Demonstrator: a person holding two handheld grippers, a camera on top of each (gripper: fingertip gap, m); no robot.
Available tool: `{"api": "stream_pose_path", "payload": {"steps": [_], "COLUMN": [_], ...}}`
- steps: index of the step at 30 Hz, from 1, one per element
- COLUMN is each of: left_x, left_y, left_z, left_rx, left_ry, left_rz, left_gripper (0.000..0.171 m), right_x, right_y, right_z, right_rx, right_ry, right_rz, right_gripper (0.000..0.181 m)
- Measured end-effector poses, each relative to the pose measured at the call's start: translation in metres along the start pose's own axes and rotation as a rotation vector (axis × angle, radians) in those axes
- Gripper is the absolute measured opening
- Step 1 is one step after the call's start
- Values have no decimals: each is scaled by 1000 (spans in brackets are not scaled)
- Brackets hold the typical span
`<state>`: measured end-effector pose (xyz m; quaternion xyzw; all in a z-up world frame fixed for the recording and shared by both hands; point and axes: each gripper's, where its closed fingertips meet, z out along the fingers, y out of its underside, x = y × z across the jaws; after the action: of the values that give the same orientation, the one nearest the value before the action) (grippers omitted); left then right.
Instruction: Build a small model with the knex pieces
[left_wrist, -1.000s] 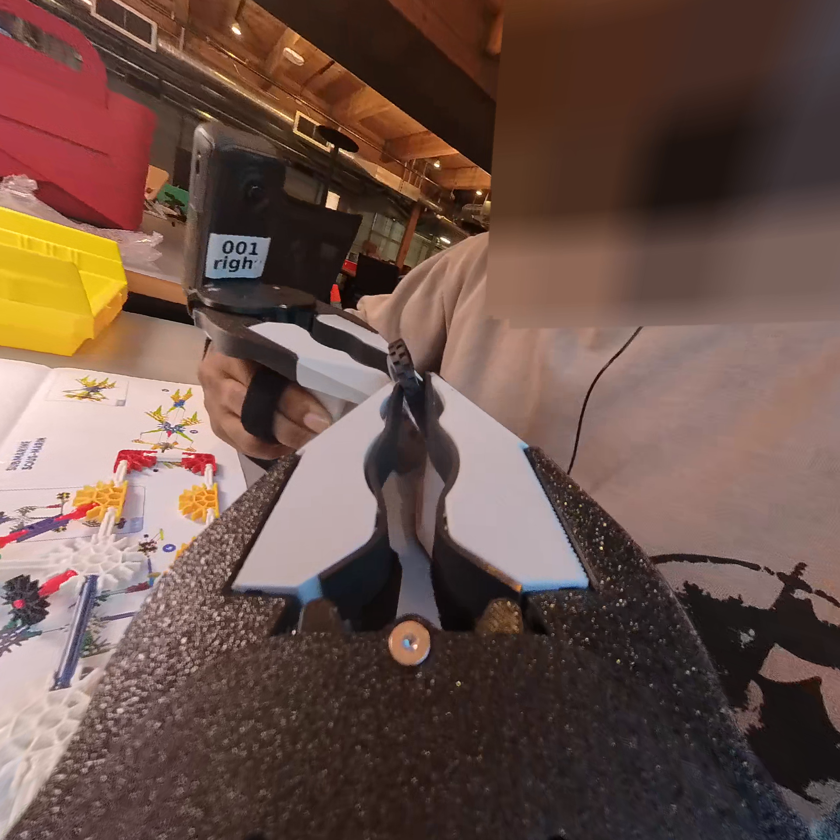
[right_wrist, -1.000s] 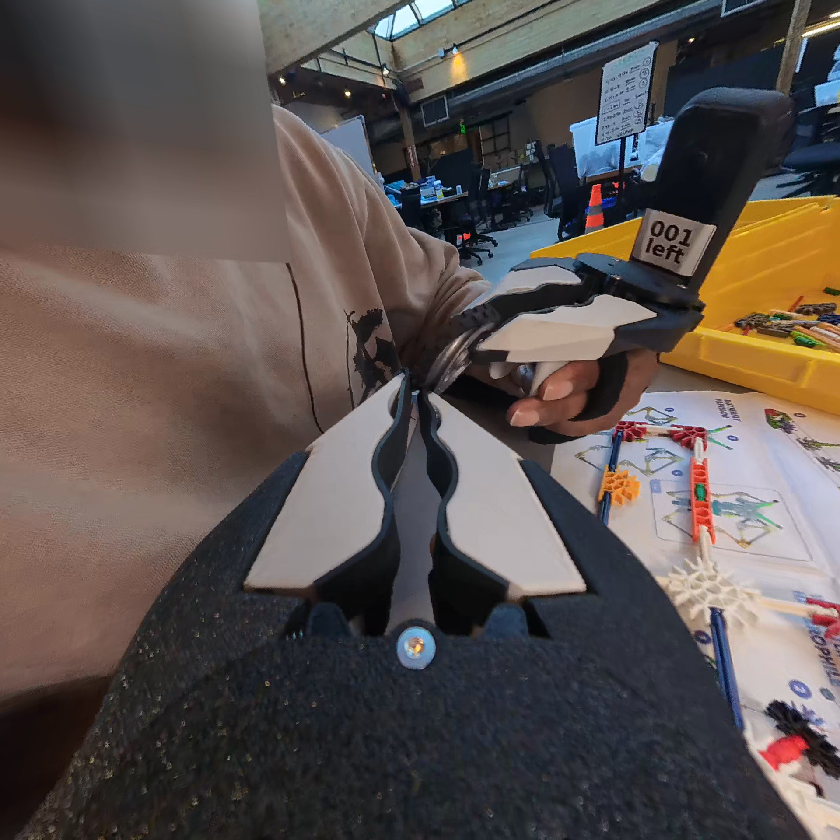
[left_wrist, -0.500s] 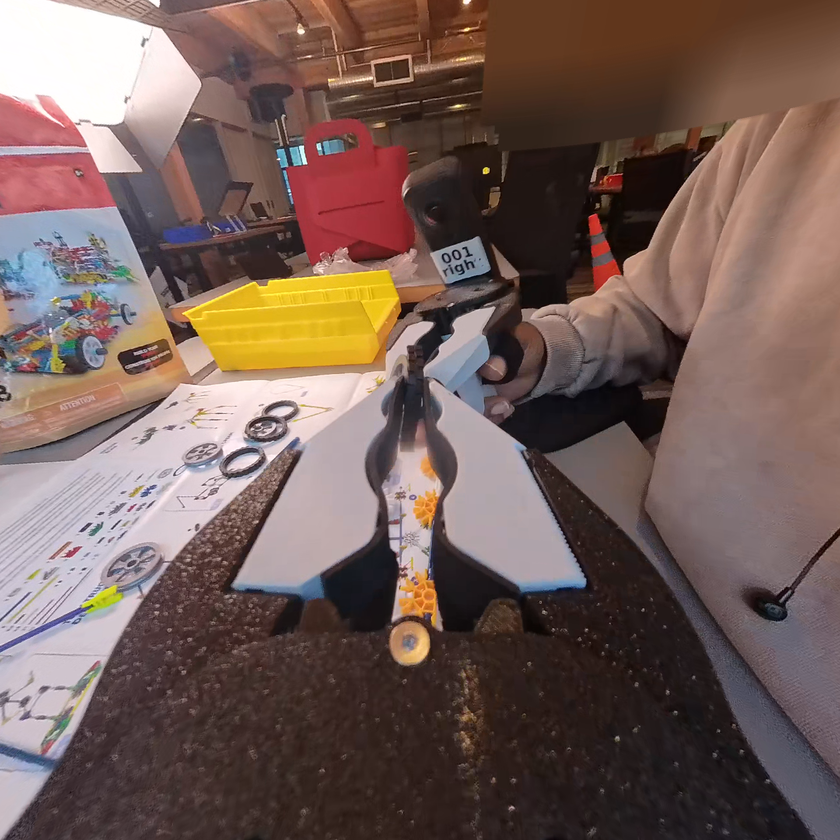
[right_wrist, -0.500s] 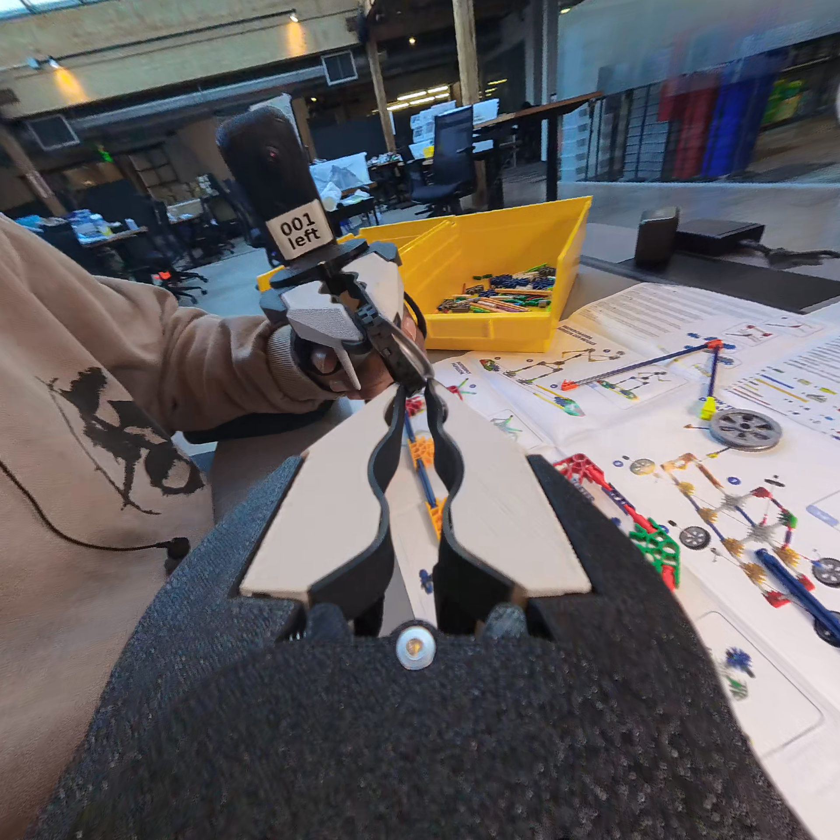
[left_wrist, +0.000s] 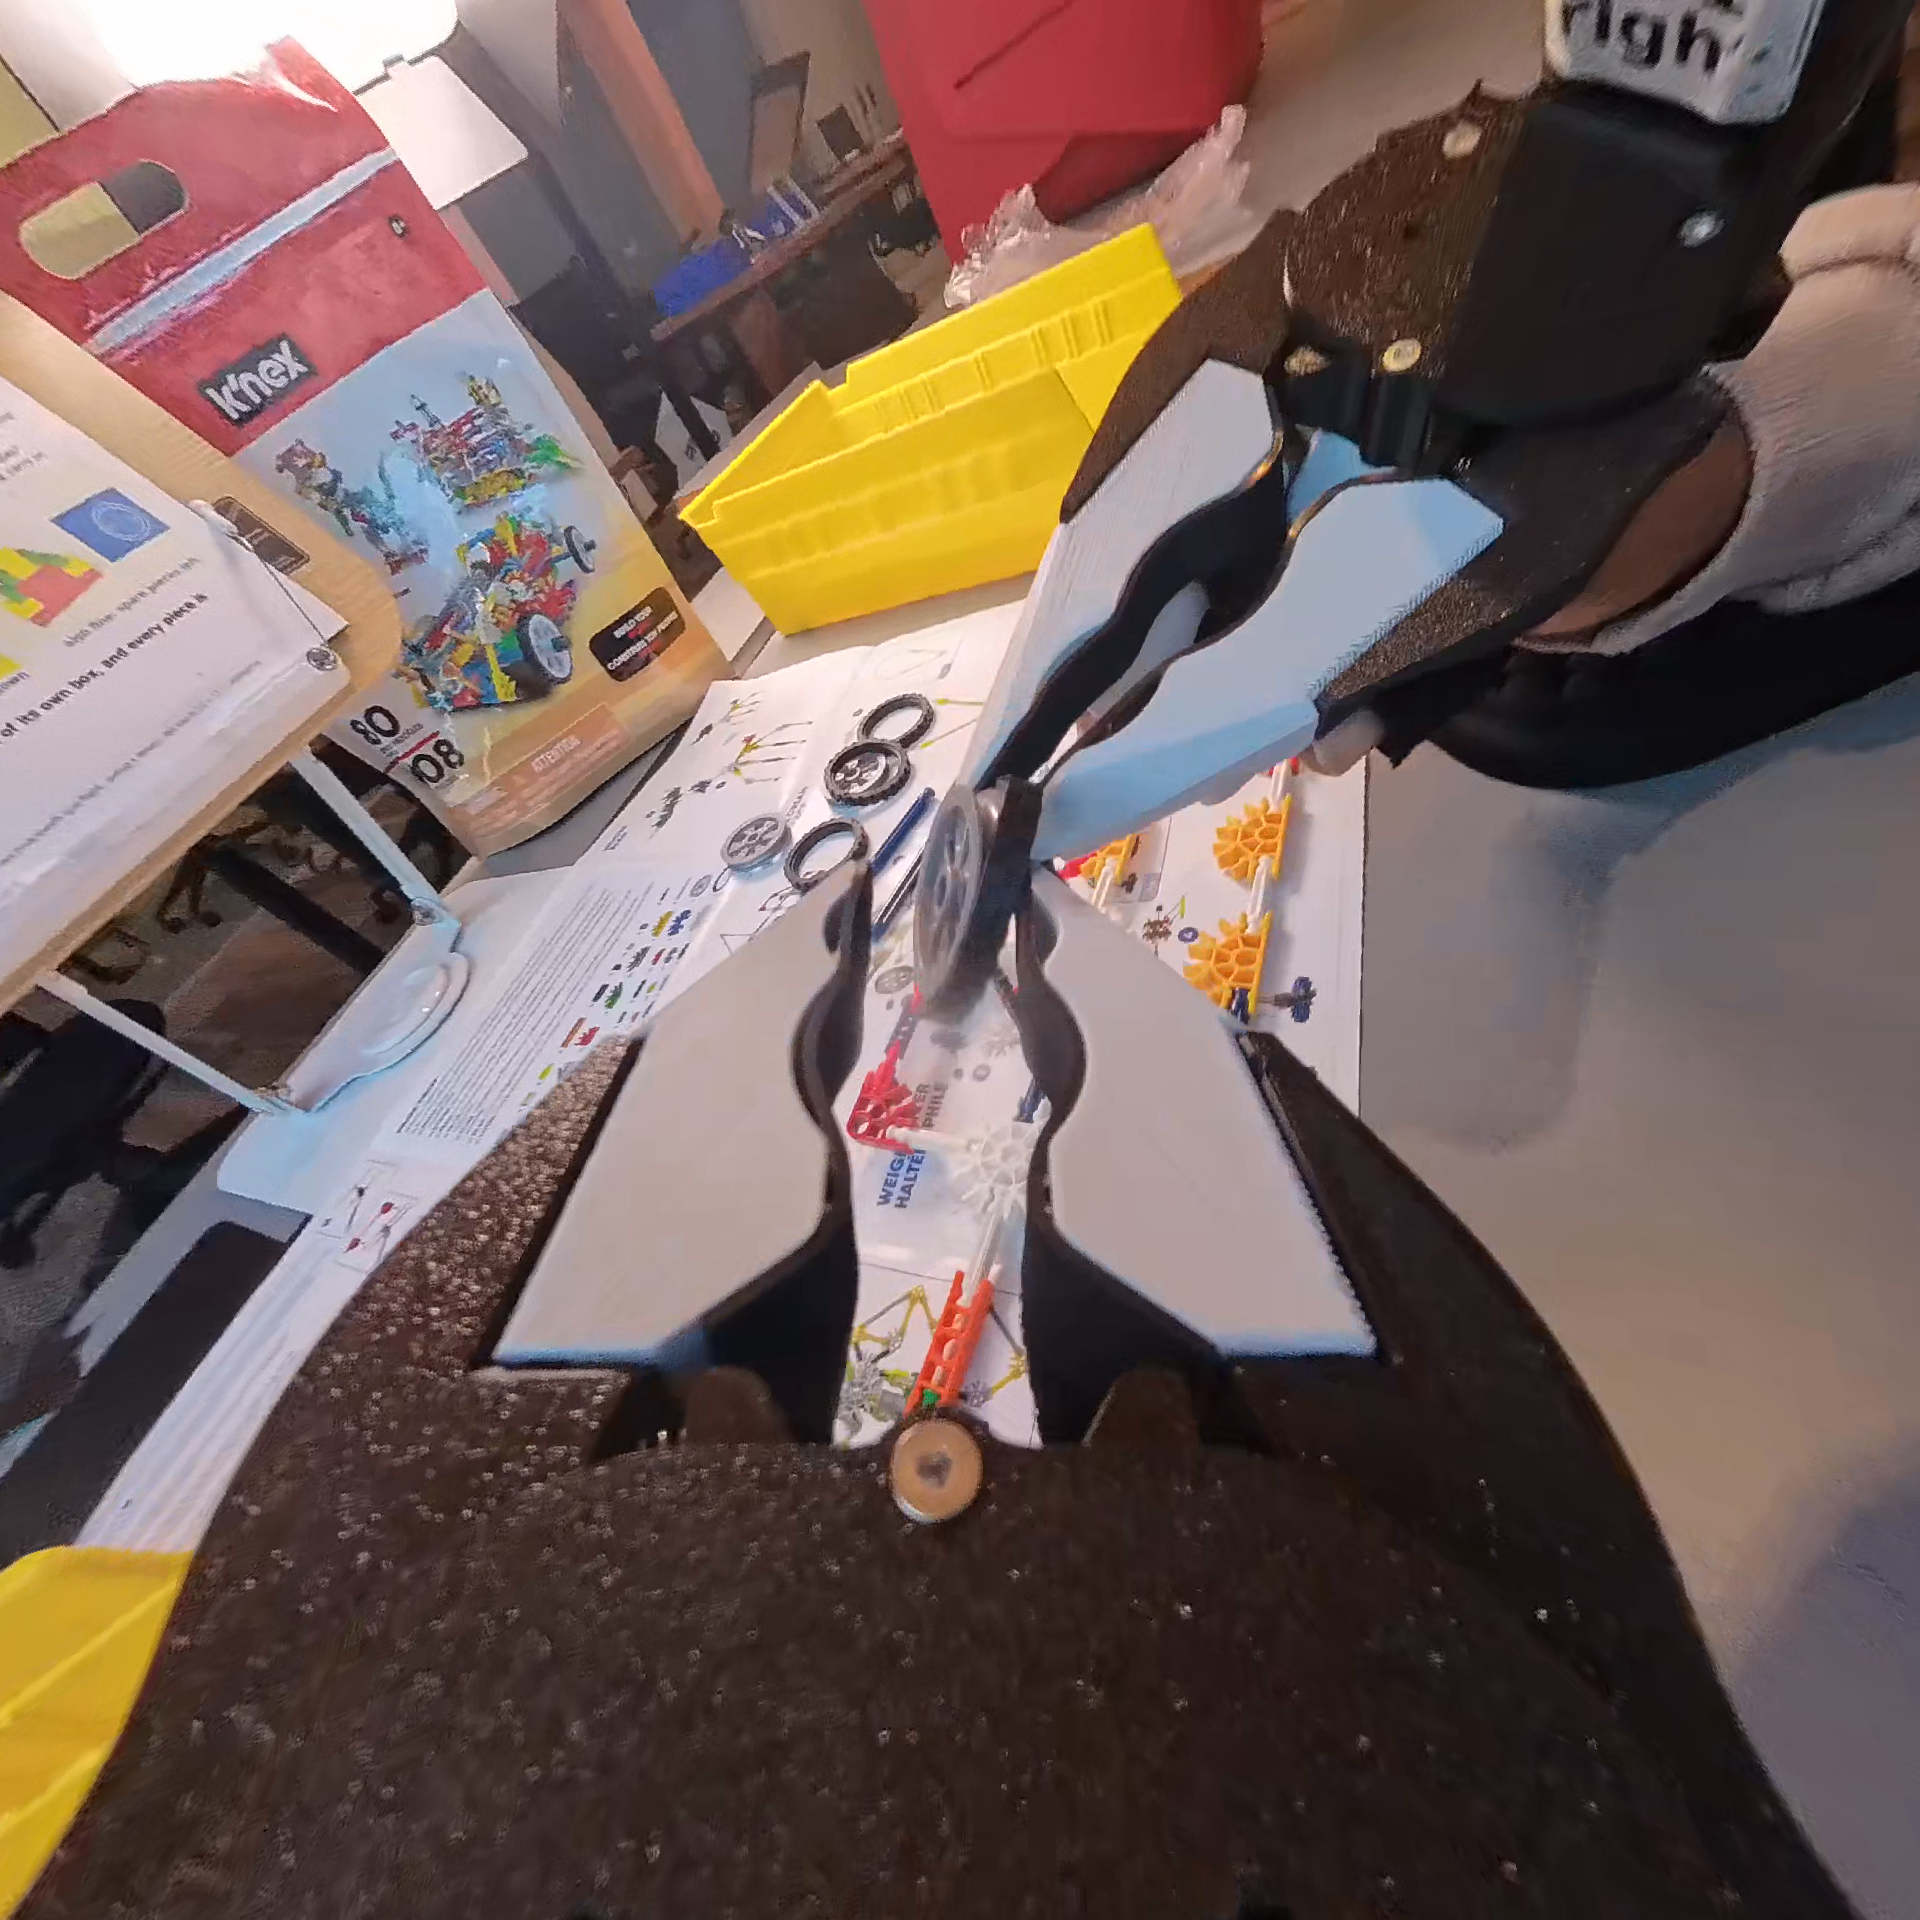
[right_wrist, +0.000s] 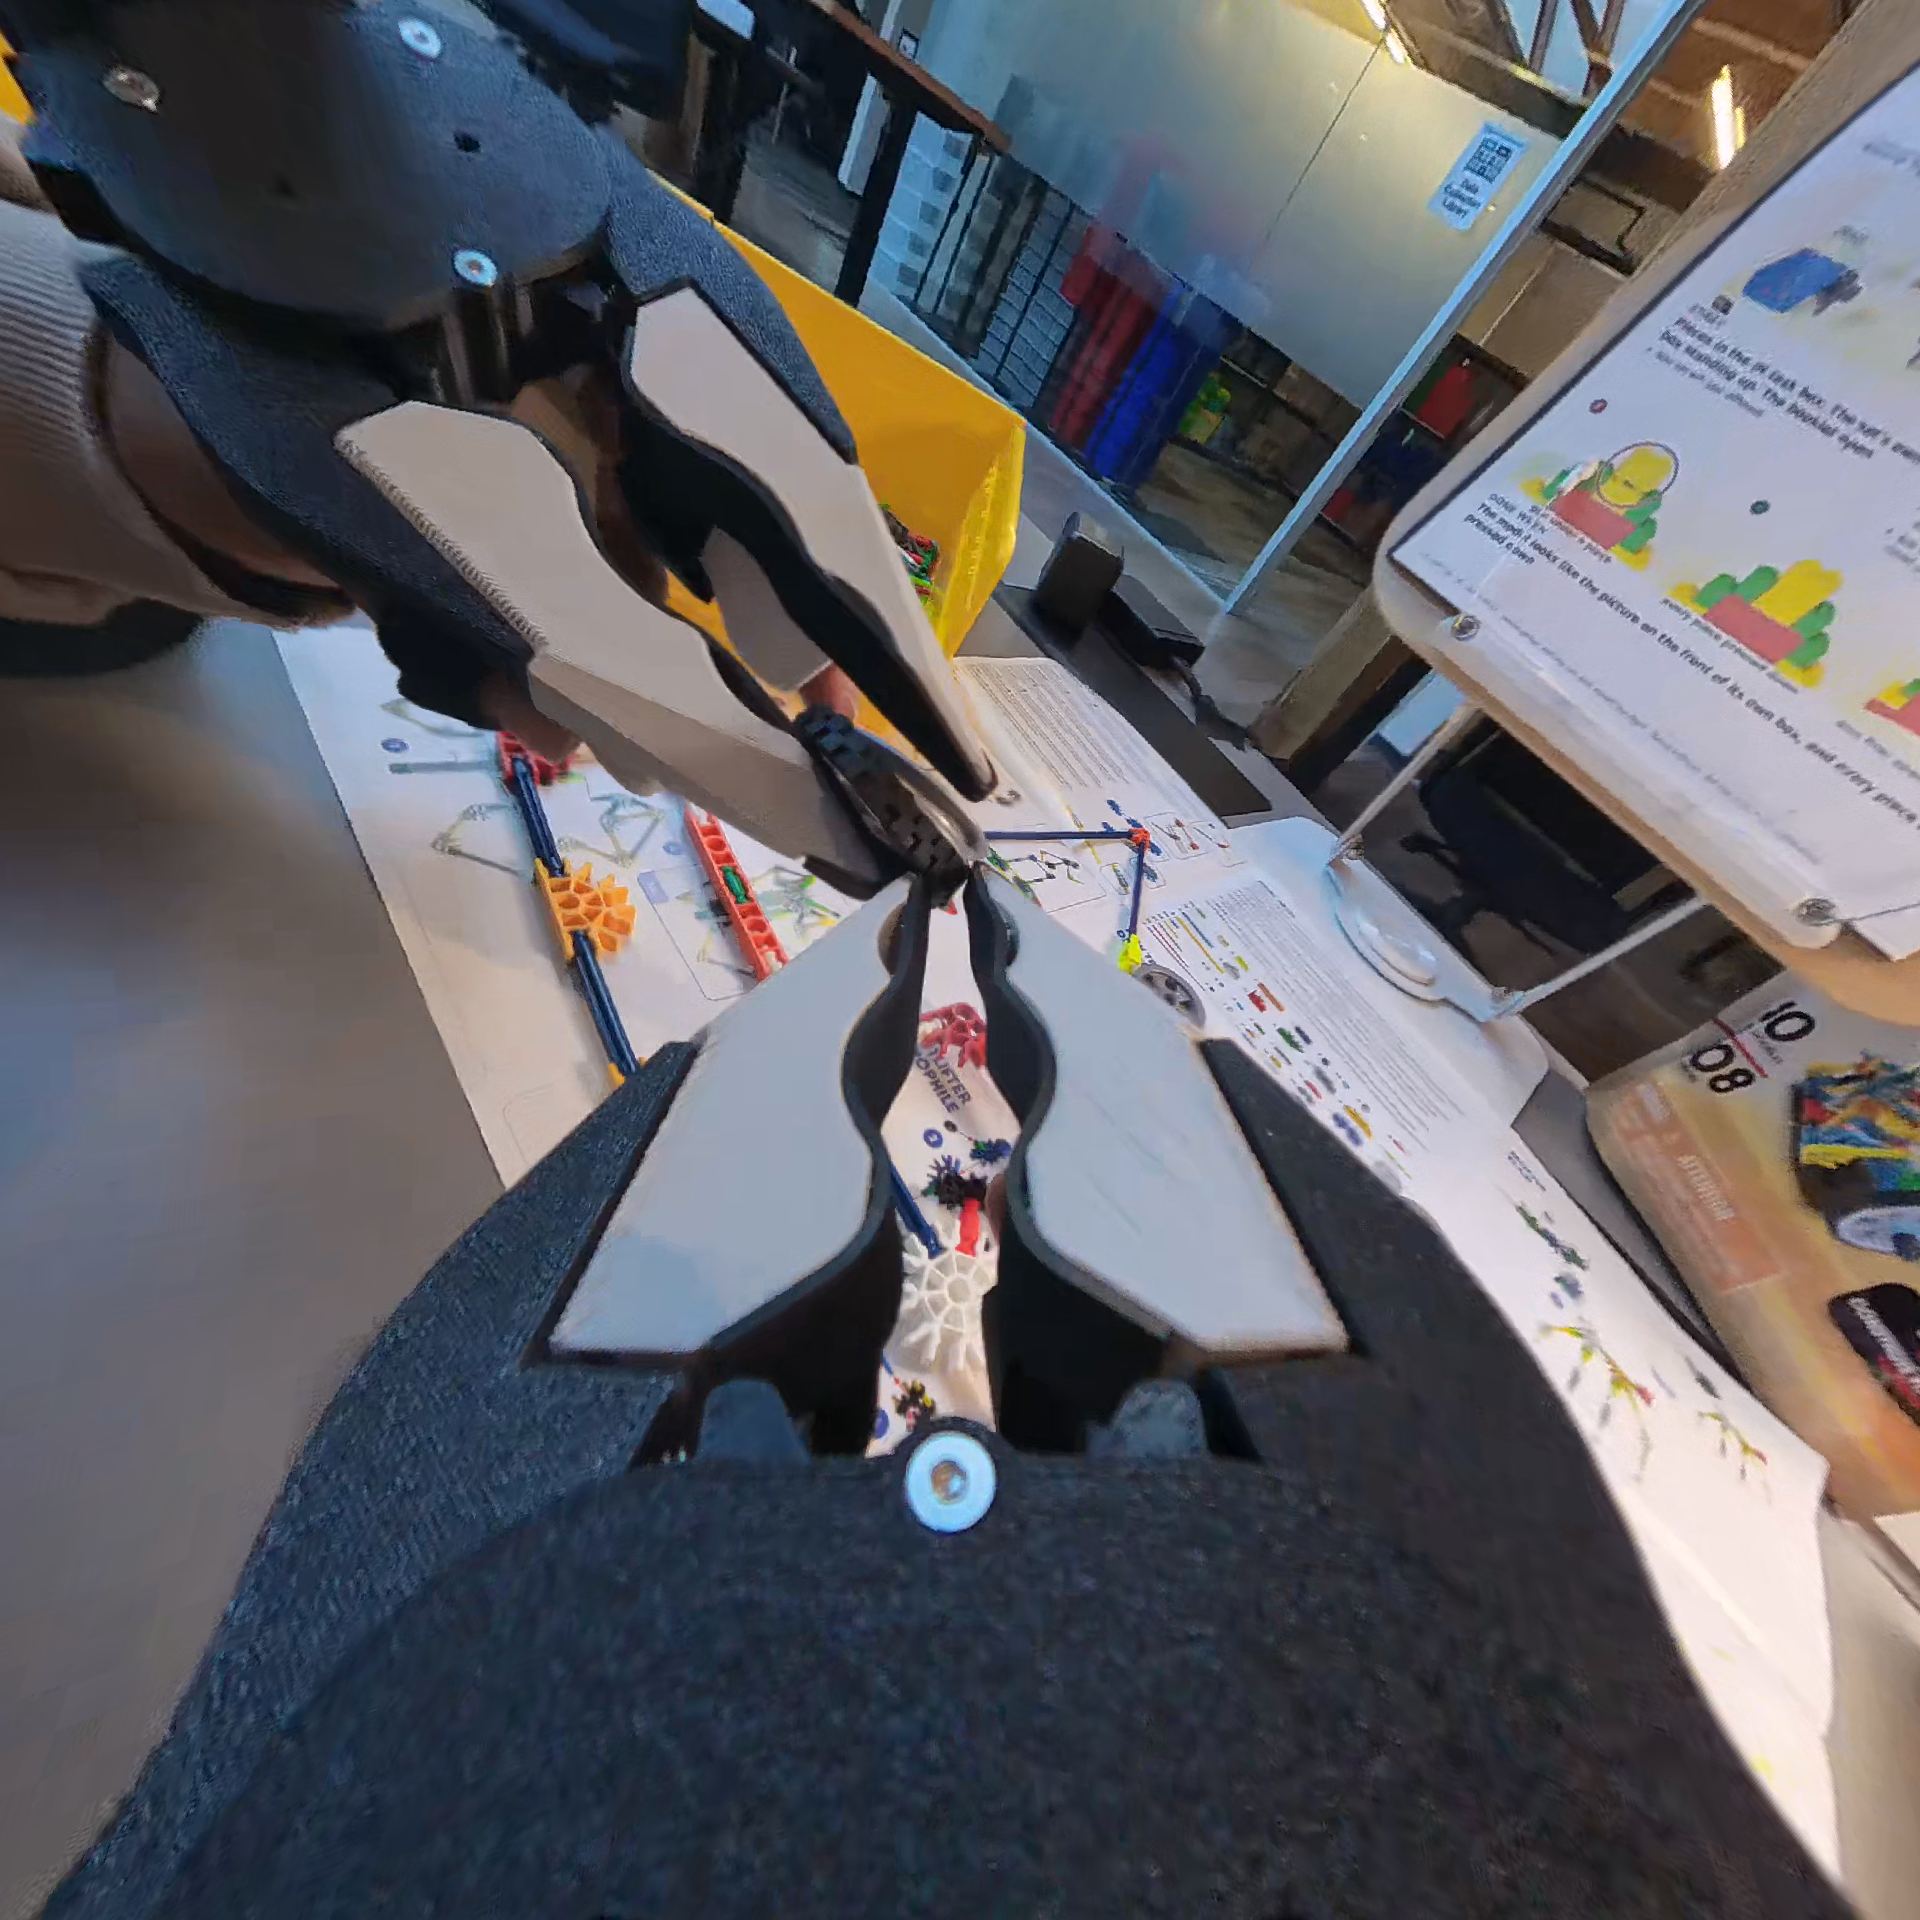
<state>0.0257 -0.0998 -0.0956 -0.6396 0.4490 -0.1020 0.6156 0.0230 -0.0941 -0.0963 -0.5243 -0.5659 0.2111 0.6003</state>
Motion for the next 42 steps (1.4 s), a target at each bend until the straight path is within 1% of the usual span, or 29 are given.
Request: {"api": "stream_pose_path", "payload": {"steps": [2, 3, 7, 10, 12, 15, 18, 21, 23, 25, 27, 29, 32, 37, 42], "left_x": [3, 6, 8, 7, 5, 0, -4, -6, -7, -8, -9, -9, -9, -9, -8], "left_y": [0, 1, 0, -5, -8, -15, -22, -29, -33, -36, -41, -51, -63, -73, -77], "left_z": [0, 0, 0, -2, -1, 0, 0, -1, -4, -7, -10, -15, -21, -24, -22], "left_rx": [-5, -14, -58, -51, -47, -26, -8, 21, 29, 26, 23, 48, 54, 97, 93], "left_ry": [-3, 5, -12, -29, -66, -117, -145, -118, -96, -66, -47, -19, -2, 26, 2], "left_rz": [58, 79, 187, 194, 209, 183, 143, 74, 73, 76, 96, 86, 124, 92, 130], "left_gripper": [19, 11, 8, 8, 7, 7, 6, 5, 5, 4, 4, 3, 4, 4, 4], "right_x": [-1, -1, -3, -2, 1, 9, 13, 16, 17, 18, 18, 19, 19, 24, 28], "right_y": [0, 0, -2, -7, -9, -15, -22, -30, -36, -40, -48, -59, -71, -81, -83], "right_z": [0, -1, -3, -5, -6, -8, -10, -12, -14, -16, -18, -24, -31, -40, -44], "right_rx": [-4, -7, 5, 32, 43, 66, 87, 124, 156, 176, 201, 226, 241, 310, 414], "right_ry": [17, 14, 1, 7, 27, 83, 155, 221, 237, 215, 148, 75, 8, -17, -81], "right_rz": [-57, -60, -48, 4, 60, 154, 192, 169, 168, 190, 233, 272, 321, 457, 711], "right_gripper": [5, 5, 5, 5, 4, 5, 3, 2, 2, 1, 0, 0, 0, 0, 0]}}
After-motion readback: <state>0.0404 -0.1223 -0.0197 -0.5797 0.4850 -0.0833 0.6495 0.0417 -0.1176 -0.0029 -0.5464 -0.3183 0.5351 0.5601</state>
